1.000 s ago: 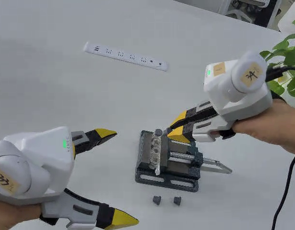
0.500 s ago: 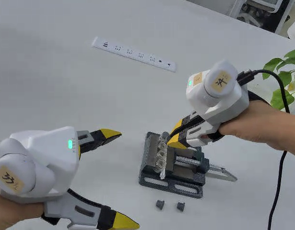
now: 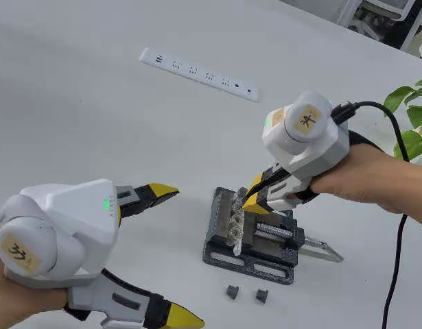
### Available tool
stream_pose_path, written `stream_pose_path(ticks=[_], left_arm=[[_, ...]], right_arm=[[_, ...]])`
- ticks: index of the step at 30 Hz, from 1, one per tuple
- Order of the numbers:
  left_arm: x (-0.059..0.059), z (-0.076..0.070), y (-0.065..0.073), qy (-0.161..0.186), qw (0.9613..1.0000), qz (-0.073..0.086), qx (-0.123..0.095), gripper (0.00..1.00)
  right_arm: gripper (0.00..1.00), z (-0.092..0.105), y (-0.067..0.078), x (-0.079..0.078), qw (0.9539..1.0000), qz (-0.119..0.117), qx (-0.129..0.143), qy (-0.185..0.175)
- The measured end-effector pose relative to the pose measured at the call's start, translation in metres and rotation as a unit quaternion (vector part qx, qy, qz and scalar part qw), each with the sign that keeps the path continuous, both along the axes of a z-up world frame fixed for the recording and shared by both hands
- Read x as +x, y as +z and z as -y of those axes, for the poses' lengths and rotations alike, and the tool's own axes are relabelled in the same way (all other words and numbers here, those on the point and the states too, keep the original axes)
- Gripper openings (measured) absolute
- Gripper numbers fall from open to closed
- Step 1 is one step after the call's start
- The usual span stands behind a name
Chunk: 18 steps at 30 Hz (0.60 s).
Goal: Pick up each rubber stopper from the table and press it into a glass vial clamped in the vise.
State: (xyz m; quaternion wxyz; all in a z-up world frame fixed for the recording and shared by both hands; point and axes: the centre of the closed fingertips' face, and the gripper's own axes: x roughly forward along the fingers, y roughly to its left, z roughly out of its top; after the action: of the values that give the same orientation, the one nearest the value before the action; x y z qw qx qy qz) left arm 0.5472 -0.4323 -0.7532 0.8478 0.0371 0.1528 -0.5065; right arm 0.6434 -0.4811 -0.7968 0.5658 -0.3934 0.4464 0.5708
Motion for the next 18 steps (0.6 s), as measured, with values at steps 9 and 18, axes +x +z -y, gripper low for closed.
stream_pose_path(ticks=[9, 18], left_arm=[[-0.0009, -0.0013, -0.0006, 0.001, 1.0, -0.002, -0.003, 0.99], [-0.0002, -0.0012, -0.0003, 0.001, 1.0, -0.003, -0.006, 0.98]], right_arm=[[0.05, -0.0017, -0.0028, -0.0004, 0.9999, -0.003, -0.009, 0.007], [0.05, -0.0037, -0.0044, 0.0018, 0.9987, -0.001, -0.046, 0.021]])
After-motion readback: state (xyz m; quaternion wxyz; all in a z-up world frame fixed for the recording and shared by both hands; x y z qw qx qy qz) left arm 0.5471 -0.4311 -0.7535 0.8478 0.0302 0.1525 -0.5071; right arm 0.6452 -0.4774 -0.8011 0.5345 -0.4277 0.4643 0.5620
